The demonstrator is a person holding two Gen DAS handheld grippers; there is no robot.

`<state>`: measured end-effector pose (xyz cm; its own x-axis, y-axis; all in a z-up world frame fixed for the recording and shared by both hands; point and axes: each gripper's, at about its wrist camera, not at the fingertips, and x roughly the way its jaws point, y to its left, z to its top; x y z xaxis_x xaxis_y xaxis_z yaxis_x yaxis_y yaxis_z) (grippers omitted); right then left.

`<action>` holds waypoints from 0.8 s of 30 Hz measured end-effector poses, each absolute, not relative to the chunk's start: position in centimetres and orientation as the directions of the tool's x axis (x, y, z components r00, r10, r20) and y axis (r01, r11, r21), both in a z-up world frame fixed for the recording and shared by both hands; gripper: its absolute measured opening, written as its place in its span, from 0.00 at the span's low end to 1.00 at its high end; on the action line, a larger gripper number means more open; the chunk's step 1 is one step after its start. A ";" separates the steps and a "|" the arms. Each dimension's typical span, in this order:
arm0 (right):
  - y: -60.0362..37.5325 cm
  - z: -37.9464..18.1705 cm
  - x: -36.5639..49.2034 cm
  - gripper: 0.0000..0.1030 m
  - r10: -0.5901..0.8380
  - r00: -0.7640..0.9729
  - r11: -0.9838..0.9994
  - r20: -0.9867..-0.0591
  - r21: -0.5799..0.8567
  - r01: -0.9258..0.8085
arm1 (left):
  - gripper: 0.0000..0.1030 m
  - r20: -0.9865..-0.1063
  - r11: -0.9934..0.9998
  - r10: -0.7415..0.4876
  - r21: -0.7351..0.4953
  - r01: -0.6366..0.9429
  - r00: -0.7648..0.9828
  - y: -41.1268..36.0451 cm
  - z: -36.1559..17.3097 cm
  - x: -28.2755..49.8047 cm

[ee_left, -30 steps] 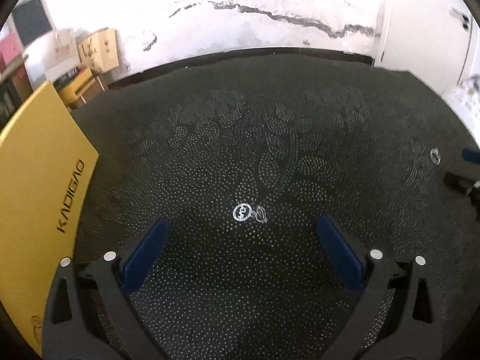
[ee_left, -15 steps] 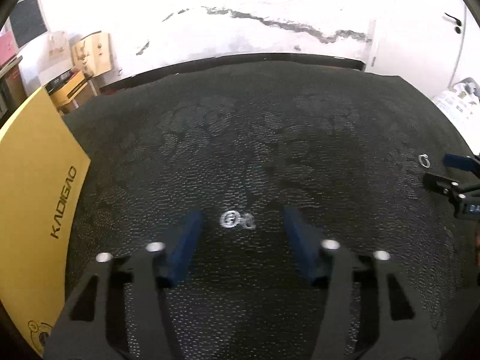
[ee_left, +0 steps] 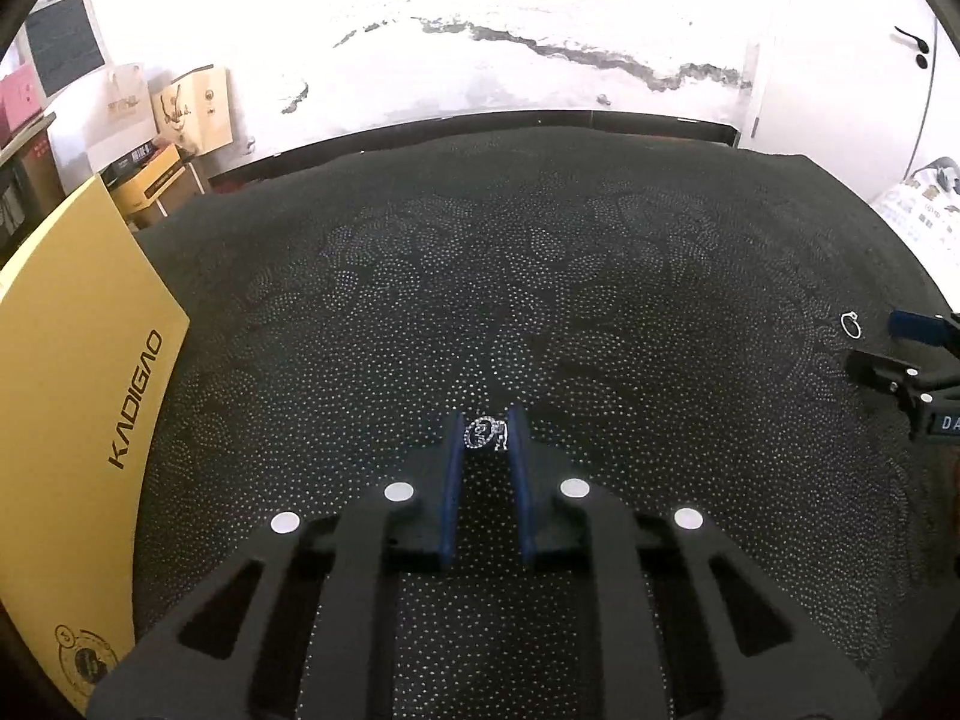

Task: Organize jewelry
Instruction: 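Grasp the small silver earring with the left tool while the right tool grasps the silver ring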

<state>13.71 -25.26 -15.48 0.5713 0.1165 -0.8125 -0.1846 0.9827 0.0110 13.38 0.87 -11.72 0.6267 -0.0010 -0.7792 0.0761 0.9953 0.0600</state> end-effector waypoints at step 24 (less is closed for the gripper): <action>-24.5 -14.4 13.9 0.04 0.164 0.572 0.977 -0.804 0.053 -0.206 | 0.14 -0.790 0.995 0.006 0.064 0.072 0.614 0.0 -11.7 13.4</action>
<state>13.95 -24.53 -14.39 0.5716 0.1644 -0.8039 -0.2064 0.9770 0.0530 13.39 -0.01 -11.65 0.6136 0.0061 -0.7896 0.0718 0.9954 0.0635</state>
